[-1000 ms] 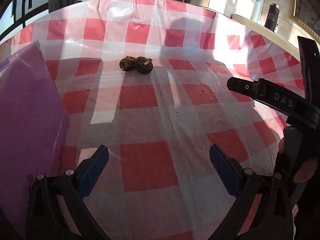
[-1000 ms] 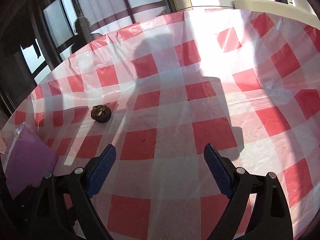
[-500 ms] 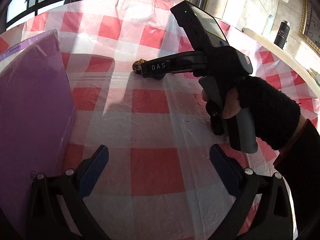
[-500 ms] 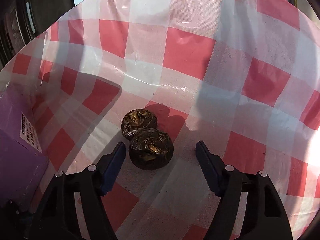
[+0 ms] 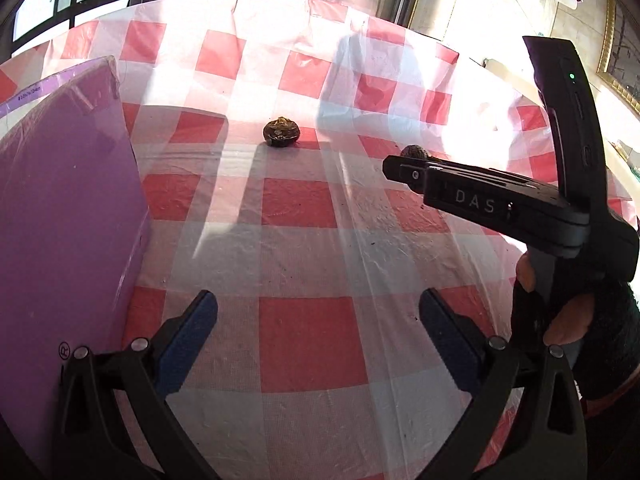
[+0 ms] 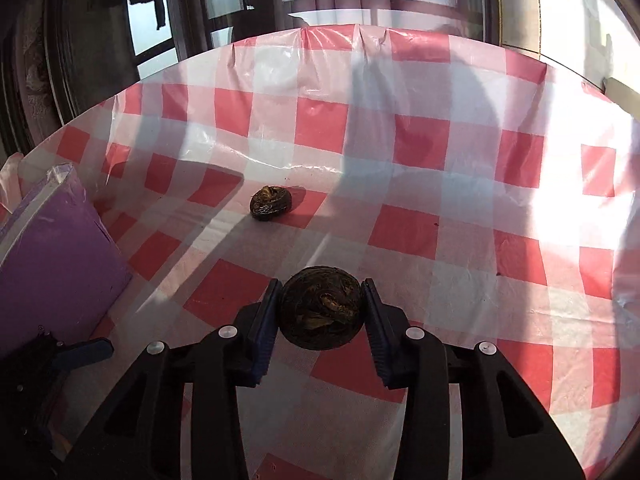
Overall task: Organize fruits
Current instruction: 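Grasp one small dark brown fruit with the right tool, then grasp the other dark brown fruit with the left tool while the right tool holds its fruit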
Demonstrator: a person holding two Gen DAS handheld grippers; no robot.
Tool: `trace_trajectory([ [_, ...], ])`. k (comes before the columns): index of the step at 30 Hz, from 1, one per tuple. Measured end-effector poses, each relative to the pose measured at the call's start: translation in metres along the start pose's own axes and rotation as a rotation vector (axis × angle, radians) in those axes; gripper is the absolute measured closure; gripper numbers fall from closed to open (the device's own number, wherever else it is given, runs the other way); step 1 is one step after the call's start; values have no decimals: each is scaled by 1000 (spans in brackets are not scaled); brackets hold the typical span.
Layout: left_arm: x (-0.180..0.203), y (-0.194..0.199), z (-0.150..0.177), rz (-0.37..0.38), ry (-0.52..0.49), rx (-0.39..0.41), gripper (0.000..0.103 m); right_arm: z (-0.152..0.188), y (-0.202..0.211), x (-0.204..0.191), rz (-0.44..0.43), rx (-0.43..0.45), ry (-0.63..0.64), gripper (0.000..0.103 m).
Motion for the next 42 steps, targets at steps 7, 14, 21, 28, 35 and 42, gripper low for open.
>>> trace_trajectory([
  [7, 2, 0, 1, 12, -10, -14, 2, 49, 56, 86, 41, 158, -428, 63],
  [14, 0, -11, -8, -32, 27, -44, 2, 53, 57, 102, -1, 222, -517, 63],
  [21, -11, -83, -81, -196, 173, -78, 3, 55, 56, 104, -18, 211, -530, 63],
  [28, -30, -139, -144, -326, 194, -93, 19, 55, 50, 104, -24, 188, -530, 63],
  [35, -8, -137, -139, -288, 18, -50, 65, 56, 47, 103, -35, 185, -528, 63],
  [42, 28, -37, -58, -98, -43, 75, 65, 56, 48, 103, -36, 191, -526, 63],
])
Point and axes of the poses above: each gripper's, at about its wrist camera, not at the fingertips, and y roughly against the way its jaws point, x to its right, z to its underside, the point moved 2 cm from there along -y, roughly the way its jaws point
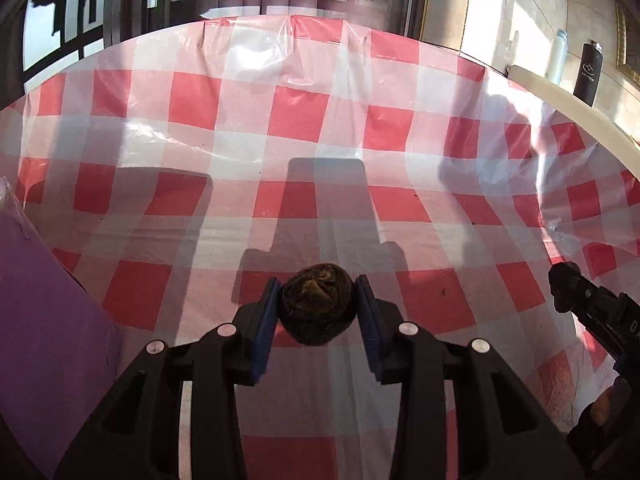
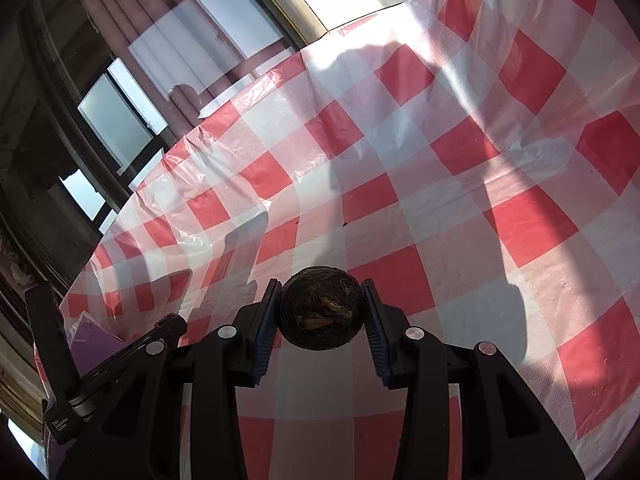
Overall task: Organize fruits
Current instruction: 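Grasp the other dark brown fruit with the left tool while the right tool holds its fruit, then carry both dark brown fruits over the white bin with both tools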
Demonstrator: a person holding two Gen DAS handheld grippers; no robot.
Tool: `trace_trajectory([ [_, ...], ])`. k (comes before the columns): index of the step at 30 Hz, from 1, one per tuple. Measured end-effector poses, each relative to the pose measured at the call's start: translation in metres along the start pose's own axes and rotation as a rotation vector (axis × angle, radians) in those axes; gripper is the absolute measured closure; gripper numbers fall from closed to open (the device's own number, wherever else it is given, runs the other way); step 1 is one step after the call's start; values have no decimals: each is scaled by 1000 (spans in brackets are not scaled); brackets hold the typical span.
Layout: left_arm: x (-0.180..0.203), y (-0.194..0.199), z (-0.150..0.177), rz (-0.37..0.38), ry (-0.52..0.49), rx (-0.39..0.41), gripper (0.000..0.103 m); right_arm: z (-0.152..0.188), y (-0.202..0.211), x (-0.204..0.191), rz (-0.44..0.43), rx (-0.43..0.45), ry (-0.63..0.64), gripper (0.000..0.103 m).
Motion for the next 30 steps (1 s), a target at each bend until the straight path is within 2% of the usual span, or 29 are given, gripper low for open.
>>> trace_trajectory([
  [4, 7, 50, 47, 63, -15, 8, 65, 0, 0, 0, 0, 0, 1, 63],
  [8, -1, 63, 72, 105, 26, -9, 65, 0, 0, 0, 1, 0, 1, 63],
  [10, -3, 63, 72, 120, 43, -7, 65, 0, 1, 1, 1, 2, 0, 63],
  [12, -5, 56, 75, 138, 47, -40, 65, 0, 1, 1, 1, 2, 1, 63],
  [17, 0, 39, 75, 103, 22, -119, 65, -1, 1, 0, -1, -1, 3, 63],
  [30, -4, 38, 74, 102, 34, -118, 65, 0, -1, 0, 26, -12, 2, 63],
])
Point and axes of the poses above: each gripper's, at about its wrist camera, not at the fingertips, and y roughly against the way its jaws point, x to its right, z to its underside, the point moved 2 cm from there along -y, roughly the way its jaws point
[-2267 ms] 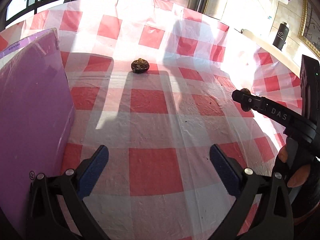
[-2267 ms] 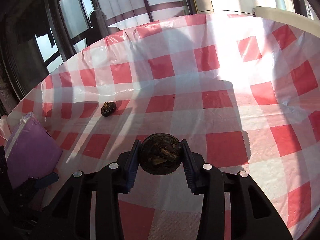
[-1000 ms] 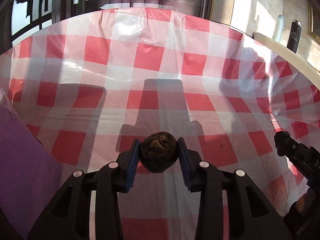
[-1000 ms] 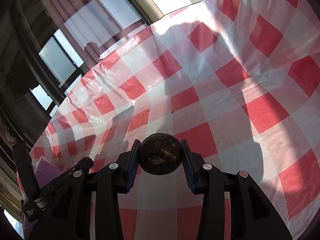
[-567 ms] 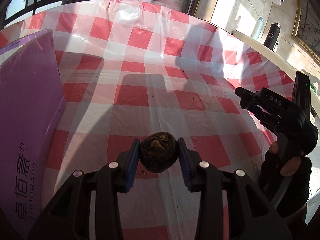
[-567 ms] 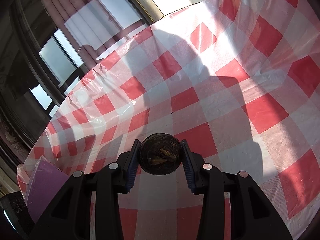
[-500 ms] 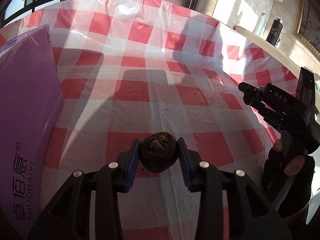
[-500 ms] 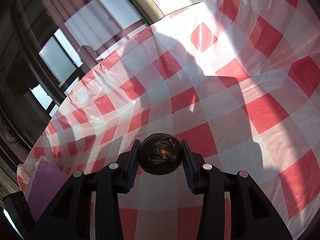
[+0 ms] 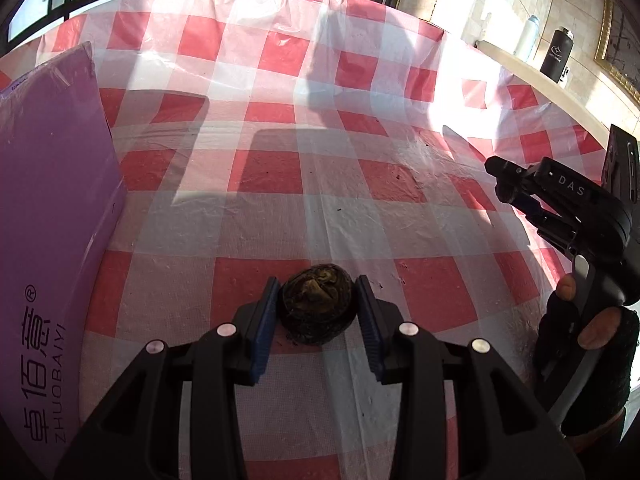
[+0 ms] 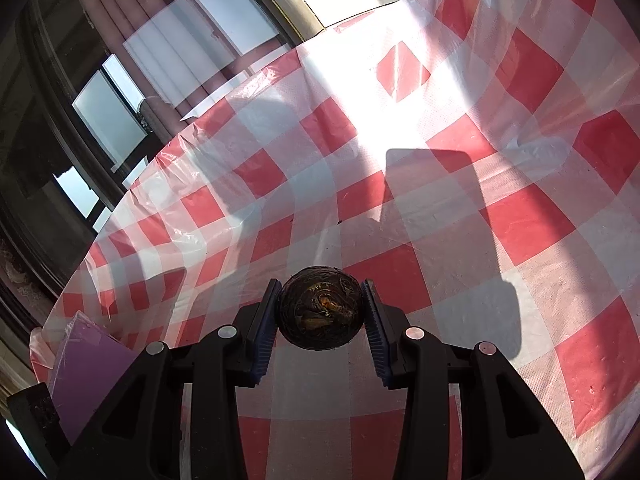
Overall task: Organize fruits
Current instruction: 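Carry both dark brown fruits over the white bin with both tools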
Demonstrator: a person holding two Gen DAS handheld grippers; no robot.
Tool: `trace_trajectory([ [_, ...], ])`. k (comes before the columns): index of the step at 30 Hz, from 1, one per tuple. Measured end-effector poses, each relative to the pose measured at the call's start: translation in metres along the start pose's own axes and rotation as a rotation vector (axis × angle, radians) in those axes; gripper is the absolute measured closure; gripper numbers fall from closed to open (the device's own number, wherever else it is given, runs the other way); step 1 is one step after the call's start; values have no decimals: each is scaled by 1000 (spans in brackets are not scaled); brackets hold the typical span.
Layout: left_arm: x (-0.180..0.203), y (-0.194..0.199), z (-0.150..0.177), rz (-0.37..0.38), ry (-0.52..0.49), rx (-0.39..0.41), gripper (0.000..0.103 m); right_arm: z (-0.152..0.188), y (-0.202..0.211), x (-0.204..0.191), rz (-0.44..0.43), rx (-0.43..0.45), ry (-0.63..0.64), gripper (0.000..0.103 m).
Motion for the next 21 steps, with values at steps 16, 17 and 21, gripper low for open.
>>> trace_trajectory([
  [16, -6, 22, 1, 32, 20, 92, 65, 33, 36, -13, 61, 33, -81, 63],
  [17, -5, 29, 5, 28, 9, 107, 65, 44, 46, -19, 48, 41, -82, 63],
  [21, -5, 60, 25, 34, 2, 180, 65, 83, 84, -33, -36, 89, -140, 63],
])
Point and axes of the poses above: each gripper's, at about its wrist camera, not at the fingertips, and y roughly against the way its jaws point, x to its right, z to its underside, the point moved 2 cm from there along -y, roughly the way its jaws point
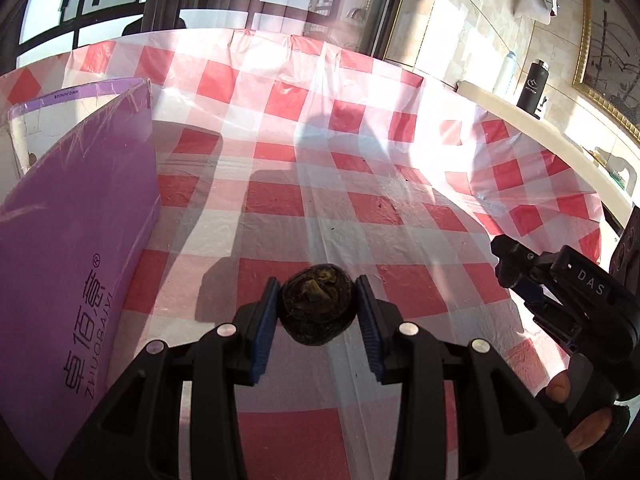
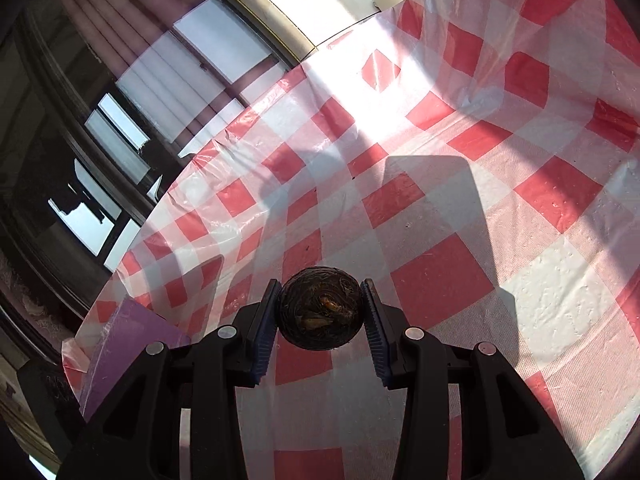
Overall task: Organize fruits
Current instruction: 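Carry both dark brown fruits over the white bin with both tools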
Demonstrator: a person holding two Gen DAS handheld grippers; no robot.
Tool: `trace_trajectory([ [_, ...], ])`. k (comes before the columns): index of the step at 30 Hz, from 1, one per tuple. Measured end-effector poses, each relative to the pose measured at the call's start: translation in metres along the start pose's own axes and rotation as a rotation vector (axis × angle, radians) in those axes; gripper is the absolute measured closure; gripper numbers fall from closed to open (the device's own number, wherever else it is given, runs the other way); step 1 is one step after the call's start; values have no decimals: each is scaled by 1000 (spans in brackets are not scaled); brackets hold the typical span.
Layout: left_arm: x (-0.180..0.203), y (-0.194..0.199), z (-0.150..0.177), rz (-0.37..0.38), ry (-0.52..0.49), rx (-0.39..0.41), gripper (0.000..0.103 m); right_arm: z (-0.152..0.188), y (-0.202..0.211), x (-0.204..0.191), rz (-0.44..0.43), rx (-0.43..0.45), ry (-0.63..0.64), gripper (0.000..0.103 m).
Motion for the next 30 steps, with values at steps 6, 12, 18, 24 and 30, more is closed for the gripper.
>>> trace_trajectory([
  [6, 5, 58, 9, -16, -26, 128, 65, 4, 26, -31, -66, 44, 41, 63],
  [12, -5, 142, -22, -12, -6, 311, 65, 5, 50, -90, -175, 75, 130, 63],
  [18, -49, 200, -46, -91, 42, 381, 65, 27, 56, -165, -277, 38, 284, 63],
  [24, -126, 198, -55, -260, 103, 250, 65, 76, 34, -247, -324, -80, 511, 63],
  [30, -194, 166, -58, -373, 176, 57, 65, 117, -2, -305, -276, -208, 722, 63],
])
Point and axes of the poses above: each gripper's, at about its wrist camera, not at the fingertips, and y roughly against the way its jaws point, x to its right, z to its underside, the point moved 2 cm from there along -y, roughly the way its jaws point
